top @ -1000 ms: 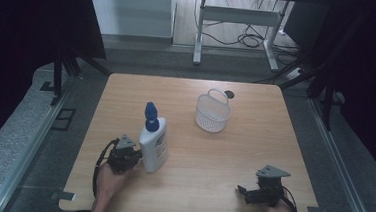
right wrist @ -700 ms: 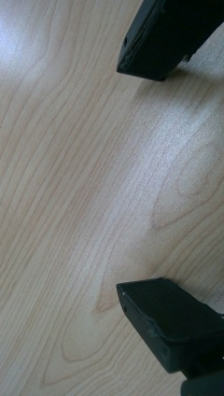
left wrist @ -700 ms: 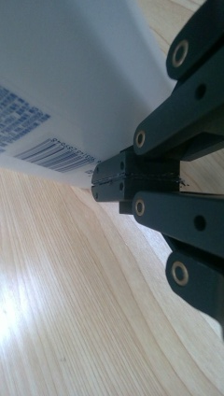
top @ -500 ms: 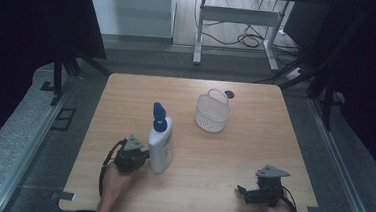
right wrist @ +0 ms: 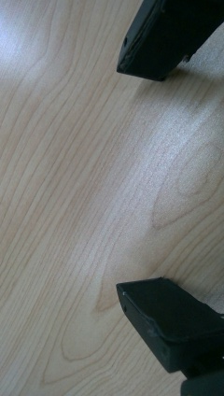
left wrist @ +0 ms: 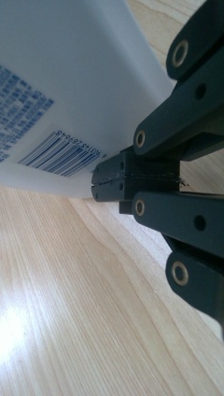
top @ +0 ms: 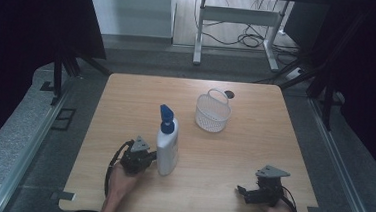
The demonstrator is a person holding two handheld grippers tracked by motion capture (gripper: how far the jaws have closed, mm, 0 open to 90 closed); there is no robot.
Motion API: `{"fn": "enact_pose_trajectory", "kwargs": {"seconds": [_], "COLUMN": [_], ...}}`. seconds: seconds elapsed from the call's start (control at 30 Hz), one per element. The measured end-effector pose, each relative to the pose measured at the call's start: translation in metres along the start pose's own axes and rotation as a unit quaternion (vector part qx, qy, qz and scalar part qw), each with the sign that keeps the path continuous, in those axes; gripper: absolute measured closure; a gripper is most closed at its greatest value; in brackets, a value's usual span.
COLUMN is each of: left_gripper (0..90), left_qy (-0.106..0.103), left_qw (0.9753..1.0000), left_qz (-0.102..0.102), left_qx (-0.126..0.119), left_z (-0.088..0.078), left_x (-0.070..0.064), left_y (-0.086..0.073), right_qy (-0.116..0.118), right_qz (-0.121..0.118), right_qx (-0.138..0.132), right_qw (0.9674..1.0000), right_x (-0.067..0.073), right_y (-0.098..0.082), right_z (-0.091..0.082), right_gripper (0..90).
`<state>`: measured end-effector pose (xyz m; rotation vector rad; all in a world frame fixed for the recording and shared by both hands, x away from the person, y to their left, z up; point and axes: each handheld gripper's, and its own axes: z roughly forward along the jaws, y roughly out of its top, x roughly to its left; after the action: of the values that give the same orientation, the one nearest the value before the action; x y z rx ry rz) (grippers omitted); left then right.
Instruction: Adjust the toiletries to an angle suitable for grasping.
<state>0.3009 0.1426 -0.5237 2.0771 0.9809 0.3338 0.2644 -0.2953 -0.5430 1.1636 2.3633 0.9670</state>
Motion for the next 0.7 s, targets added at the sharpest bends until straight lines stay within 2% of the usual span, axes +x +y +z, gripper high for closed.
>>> {"fn": "enact_pose_trajectory", "kwargs": {"seconds": [0.7], "left_gripper": [89.1], "left_qy": [-0.027], "left_qw": [0.9995], "left_qz": [0.017], "left_qx": [0.007], "left_z": [0.010], "left_x": [-0.018], "left_y": [0.007], "right_qy": [0.001], "right_qz": [-0.001], "right_qx": [0.000], "right_qw": [1.0000], "right_x": [0.000], "right_y": [0.000], "right_z": [0.000], "right_gripper": [0.0]}}
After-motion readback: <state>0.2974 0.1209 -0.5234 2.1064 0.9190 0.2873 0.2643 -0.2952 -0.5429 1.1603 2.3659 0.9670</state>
